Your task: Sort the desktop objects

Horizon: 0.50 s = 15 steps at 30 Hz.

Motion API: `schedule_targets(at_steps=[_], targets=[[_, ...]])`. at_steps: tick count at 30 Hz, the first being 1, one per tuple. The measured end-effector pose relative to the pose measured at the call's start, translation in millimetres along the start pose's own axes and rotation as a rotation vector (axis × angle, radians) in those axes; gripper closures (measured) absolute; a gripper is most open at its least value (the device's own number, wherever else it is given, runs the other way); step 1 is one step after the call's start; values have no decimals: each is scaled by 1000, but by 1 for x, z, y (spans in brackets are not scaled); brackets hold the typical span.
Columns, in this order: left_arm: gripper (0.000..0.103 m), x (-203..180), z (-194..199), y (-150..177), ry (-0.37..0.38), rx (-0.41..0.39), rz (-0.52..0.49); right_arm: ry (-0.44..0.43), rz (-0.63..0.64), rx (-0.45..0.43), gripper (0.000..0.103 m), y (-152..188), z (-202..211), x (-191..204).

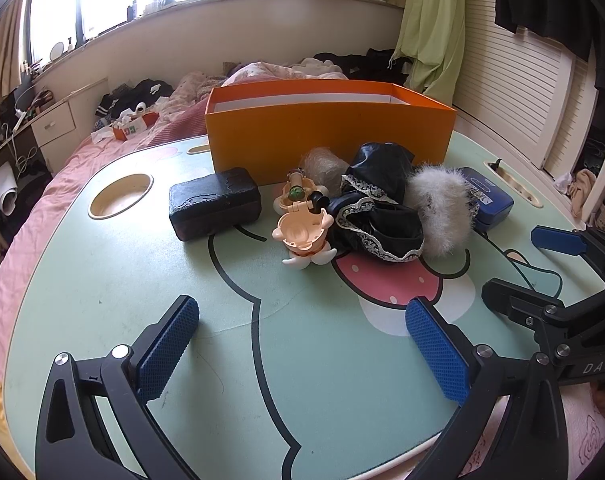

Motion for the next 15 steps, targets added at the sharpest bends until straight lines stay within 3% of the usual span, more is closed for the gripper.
schedule_targets(at_steps=[15], targets=[[0, 1, 1, 0, 2, 0, -3, -1, 1, -1, 0, 1, 0, 0]])
Point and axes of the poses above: each gripper's, at about its wrist camera, not at the fingertips, and z roughly against the way its jaws point, x to its left, y to its underside, the point moved 3 cm from there along -z, roughly the way its jaws point, and after that the axes turned 3 degrees about -y, right-handed, at the moved point
